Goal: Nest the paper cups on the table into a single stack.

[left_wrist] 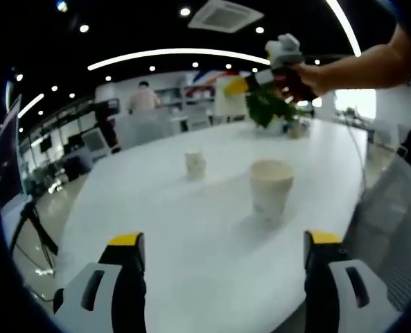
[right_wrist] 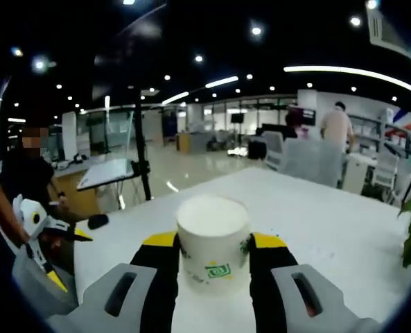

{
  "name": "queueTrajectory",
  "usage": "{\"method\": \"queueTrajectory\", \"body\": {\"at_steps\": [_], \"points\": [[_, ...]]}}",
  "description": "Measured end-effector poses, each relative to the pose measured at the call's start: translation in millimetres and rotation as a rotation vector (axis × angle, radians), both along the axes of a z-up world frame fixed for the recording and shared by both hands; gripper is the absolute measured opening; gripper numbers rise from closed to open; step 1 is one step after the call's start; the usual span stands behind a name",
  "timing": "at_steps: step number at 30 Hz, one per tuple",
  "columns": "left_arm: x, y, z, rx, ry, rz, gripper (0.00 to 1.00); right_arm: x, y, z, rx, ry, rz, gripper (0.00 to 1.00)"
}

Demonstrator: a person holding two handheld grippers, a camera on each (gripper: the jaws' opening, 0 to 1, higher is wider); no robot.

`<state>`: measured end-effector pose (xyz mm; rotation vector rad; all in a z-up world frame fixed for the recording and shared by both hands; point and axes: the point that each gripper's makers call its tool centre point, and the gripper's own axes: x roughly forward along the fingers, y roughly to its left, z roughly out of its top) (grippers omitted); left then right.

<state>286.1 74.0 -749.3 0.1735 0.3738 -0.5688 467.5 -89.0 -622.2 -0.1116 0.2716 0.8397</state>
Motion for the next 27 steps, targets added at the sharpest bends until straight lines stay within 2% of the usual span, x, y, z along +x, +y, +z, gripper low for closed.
{"method": "queueTrajectory", "body": {"at_steps": [6,8,10,13,20,23,27], "points": [[-1.0,-2.9,2.3,-0.021,0.000,-0.001,0.93,-16.2,7.2,0.5,0.012,0.002,0.025,0.37],[1.9,-0.2,4.6,-0.030,-0.005,0.013,0.94,-22.9,9.8,1.2,0.018,0.003,0.036,0.37],[6.1,4.2,10.0,-0.073,-0.008,0.045,0.94,-28.5,11.8,1.4,0.023,0.003,0.042,0.37],[5.8,4.9,12.3,-0.078,-0.008,0.047,0.95,-36.5,15.0,1.7,0.034,0.010,0.052,0.37],[8.5,-3.8,26.8,-0.097,-0.034,0.007,0.96,-54.7,22.5,4.9,0.040,0.007,0.080,0.37],[13.7,-5.0,36.3,-0.114,-0.044,0.005,0.96,-61.7,25.1,5.9,0.044,0.005,0.090,0.37],[25.1,-11.9,59.1,-0.172,-0.067,-0.008,0.96,-68.5,25.8,7.5,0.049,0.003,0.098,0.37]]}}
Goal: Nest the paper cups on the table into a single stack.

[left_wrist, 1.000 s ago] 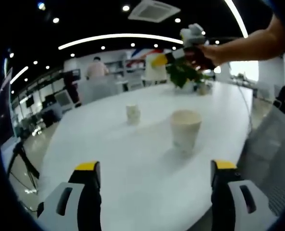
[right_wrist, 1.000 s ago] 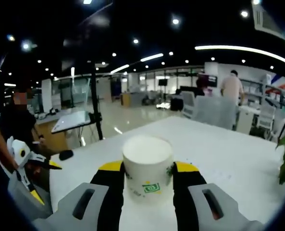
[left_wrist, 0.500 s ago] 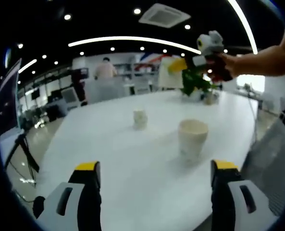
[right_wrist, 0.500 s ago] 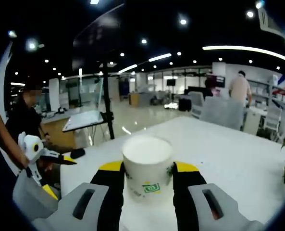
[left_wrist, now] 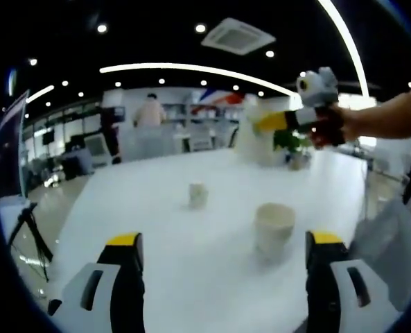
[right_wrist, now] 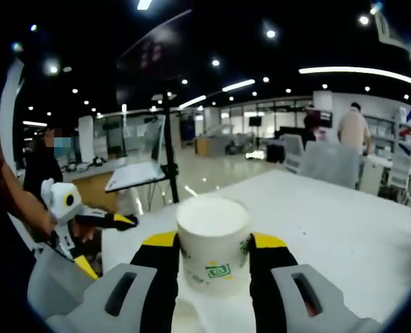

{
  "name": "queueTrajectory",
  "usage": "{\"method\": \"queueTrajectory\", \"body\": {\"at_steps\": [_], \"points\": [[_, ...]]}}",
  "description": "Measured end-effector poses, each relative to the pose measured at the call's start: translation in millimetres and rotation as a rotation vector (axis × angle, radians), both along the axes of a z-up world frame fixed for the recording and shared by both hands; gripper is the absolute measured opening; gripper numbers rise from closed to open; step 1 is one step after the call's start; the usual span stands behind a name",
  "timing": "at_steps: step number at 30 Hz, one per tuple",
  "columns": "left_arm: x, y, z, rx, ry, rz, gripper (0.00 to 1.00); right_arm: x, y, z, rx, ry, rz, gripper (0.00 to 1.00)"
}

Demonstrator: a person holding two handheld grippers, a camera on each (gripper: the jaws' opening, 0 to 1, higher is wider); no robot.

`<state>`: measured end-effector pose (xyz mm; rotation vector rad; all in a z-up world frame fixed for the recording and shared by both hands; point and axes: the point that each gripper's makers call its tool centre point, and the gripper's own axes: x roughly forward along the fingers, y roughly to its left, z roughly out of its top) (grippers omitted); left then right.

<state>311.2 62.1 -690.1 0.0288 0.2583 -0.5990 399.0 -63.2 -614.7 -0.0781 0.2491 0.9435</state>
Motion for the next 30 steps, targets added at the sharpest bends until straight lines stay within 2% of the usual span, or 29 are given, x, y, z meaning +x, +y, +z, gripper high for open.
{"method": "queueTrajectory", "body": {"at_steps": [1,7,15,17,18,21,24,27,30], "points": [[1.0,-5.1,5.6,-0.017,0.003,-0.019,0.96,-1.7,0.1,0.3,-0.004,-0.003,0.002,0.37],[0.9,-30.3,25.4,-0.010,-0.014,-0.139,0.94,-15.4,2.3,5.6,0.001,-0.004,0.026,0.37],[0.4,-50.9,45.4,-0.066,-0.017,-0.199,0.92,-26.2,3.1,12.9,0.026,-0.004,0.037,0.37],[-0.4,-56.5,49.4,-0.105,-0.007,-0.220,0.90,-30.1,4.5,15.7,0.040,-0.001,0.044,0.37],[-2.6,-61.3,50.9,-0.140,0.020,-0.238,0.89,-32.3,5.4,17.1,0.053,0.003,0.049,0.37],[-1.7,-69.2,56.4,-0.208,0.050,-0.257,0.86,-41.6,12.5,25.2,0.128,0.009,0.080,0.37],[1.9,-73.9,61.7,-0.257,0.068,-0.266,0.80,-52.1,20.4,32.7,0.197,-0.025,0.130,0.37],[0.3,-81.8,68.8,-0.319,0.104,-0.301,0.74,-59.5,21.9,31.9,0.213,-0.019,0.145,0.37],[-0.3,-85.6,73.1,-0.328,0.104,-0.331,0.66,-61.8,21.5,33.8,0.228,-0.021,0.150,0.37]]}}
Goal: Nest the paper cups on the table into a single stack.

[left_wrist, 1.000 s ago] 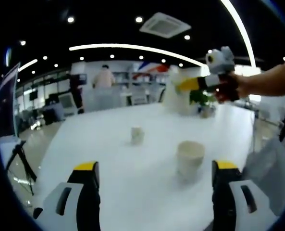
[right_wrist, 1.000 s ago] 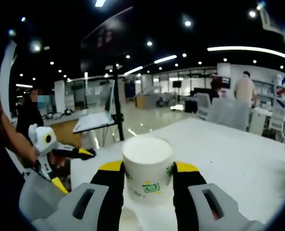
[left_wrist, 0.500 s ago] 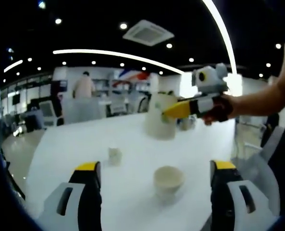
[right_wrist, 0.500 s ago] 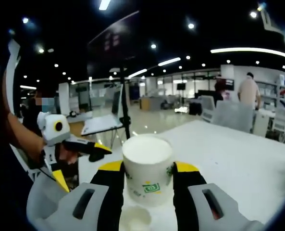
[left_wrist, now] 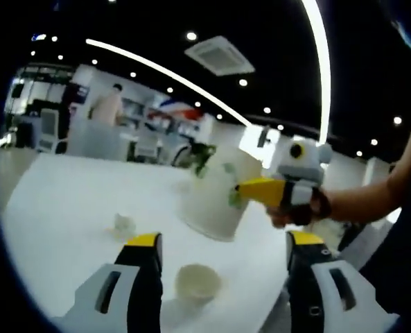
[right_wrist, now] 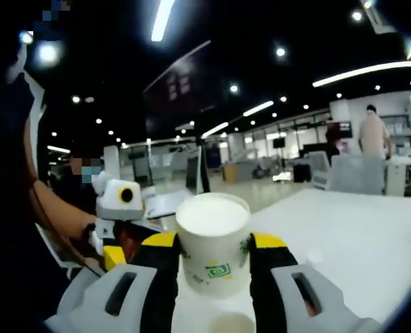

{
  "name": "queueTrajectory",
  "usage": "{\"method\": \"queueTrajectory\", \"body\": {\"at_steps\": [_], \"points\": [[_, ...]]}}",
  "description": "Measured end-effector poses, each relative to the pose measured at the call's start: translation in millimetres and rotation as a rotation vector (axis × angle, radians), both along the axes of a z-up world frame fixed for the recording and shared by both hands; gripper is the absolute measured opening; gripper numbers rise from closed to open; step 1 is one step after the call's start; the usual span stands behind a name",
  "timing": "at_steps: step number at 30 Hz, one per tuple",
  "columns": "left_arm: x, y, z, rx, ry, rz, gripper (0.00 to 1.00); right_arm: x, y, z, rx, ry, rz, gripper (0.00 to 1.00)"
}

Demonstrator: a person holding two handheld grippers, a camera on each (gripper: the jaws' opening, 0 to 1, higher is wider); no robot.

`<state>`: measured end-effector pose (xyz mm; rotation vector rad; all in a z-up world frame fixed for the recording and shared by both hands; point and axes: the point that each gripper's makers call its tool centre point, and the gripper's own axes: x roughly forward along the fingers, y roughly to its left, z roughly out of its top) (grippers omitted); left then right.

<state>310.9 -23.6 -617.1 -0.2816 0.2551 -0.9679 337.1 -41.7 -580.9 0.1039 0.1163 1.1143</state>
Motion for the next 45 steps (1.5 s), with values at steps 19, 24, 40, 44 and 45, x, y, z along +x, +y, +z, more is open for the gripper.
{"method": "queueTrajectory", "body": {"at_steps": [19,24,40,44,45], "points": [[-15.3,-8.1,28.5,-0.122,-0.010,-0.127,0.18,-18.8,-7.6,17.7,0.112,0.040,0.083,0.37],[-18.8,-5.0,43.1,-0.153,-0.017,-0.170,0.10,-27.5,-8.4,25.0,0.133,0.041,0.126,0.36],[-55.2,-14.0,53.8,0.108,-0.097,-0.468,0.00,-53.0,-5.7,15.5,0.041,0.071,0.250,0.43],[-54.7,-12.8,52.7,0.142,-0.097,-0.486,0.00,-52.7,-6.4,18.1,0.051,0.075,0.248,0.43],[-53.9,-12.4,52.6,0.147,-0.099,-0.485,0.00,-52.3,-6.5,18.0,0.050,0.074,0.246,0.43]]}}
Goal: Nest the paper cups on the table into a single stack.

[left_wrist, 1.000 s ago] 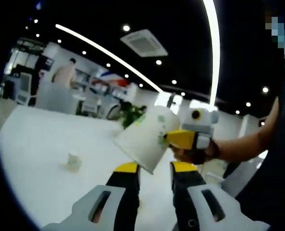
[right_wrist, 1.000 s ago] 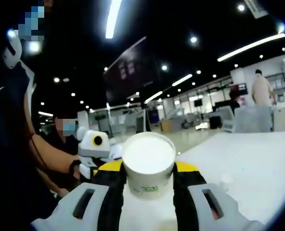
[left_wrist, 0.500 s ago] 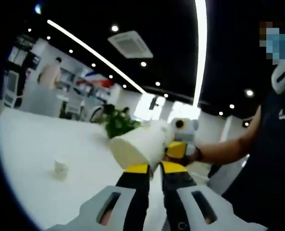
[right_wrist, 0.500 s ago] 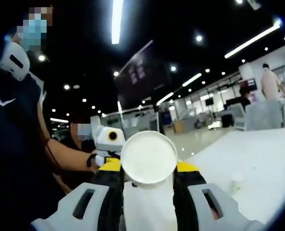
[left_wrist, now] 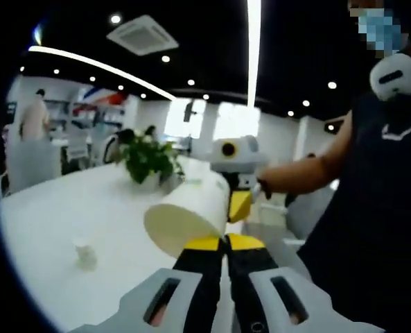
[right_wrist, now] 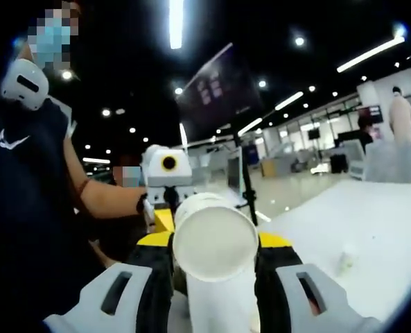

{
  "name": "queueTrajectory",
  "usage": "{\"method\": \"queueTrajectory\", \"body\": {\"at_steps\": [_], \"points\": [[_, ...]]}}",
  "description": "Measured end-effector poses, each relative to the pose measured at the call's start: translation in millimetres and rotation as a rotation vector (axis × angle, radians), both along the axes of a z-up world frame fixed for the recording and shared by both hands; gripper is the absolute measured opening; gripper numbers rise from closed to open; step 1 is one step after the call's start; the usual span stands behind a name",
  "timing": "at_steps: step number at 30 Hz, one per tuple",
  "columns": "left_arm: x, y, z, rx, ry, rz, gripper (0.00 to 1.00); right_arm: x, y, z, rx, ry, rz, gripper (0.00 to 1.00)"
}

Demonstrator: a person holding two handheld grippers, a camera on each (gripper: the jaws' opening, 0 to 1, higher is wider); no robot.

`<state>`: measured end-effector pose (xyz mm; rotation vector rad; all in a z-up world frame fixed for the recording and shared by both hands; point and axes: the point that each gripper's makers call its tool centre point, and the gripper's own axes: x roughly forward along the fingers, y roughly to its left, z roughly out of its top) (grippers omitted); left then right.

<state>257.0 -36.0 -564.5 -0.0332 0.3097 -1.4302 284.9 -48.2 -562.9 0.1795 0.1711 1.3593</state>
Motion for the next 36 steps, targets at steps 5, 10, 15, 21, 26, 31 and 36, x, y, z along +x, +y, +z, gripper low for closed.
{"method": "queueTrajectory", "body": {"at_steps": [5,10,15,21,26,31,36], "points": [[-0.3,-0.6,-0.6,0.017,0.007,-0.012,0.00,-1.1,-1.4,-0.4,0.010,-0.006,-0.004,0.42],[0.1,-1.9,-1.8,0.029,0.009,-0.020,0.01,-2.6,-4.0,-2.0,0.008,-0.003,-0.006,0.41],[1.0,-5.1,0.9,0.031,0.008,-0.026,0.01,-3.4,-8.5,-4.9,0.011,0.002,-0.013,0.40],[4.4,-10.6,-6.2,0.137,-0.025,-0.059,0.00,7.6,-15.9,-14.8,-0.038,-0.021,-0.085,0.46],[21.9,-7.5,-24.4,0.310,-0.046,-0.029,0.00,22.4,-28.3,-26.0,-0.096,-0.045,-0.174,0.59],[31.4,-6.9,-30.7,0.437,-0.063,-0.033,0.00,41.6,-56.8,-46.4,-0.167,-0.033,-0.302,0.71],[44.2,0.5,-42.1,0.653,-0.159,-0.064,0.00,47.5,-84.9,-65.0,-0.214,-0.034,-0.391,0.75]]}}
